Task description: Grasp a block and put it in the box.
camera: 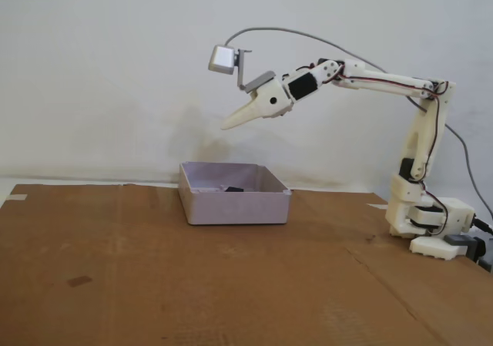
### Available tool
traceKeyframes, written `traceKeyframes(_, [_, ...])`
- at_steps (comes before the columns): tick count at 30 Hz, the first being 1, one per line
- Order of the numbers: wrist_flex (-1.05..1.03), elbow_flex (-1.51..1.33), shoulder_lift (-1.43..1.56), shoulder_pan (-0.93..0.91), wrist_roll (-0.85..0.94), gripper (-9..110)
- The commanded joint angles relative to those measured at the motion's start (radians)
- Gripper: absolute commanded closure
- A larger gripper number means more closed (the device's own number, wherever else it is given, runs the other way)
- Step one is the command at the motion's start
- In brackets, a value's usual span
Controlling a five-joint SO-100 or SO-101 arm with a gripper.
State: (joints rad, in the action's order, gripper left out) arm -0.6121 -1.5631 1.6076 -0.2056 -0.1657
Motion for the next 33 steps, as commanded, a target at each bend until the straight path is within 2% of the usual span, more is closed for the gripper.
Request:
traceKeyframes(1, [0.041,0.058,0.138,0.003,0.009,92])
traceKeyframes(4, [0.041,0.058,0.140,0.008,0.008,102])
traceKeyframes(33, [0.029,0.041,0.202,0.138,0.008,101])
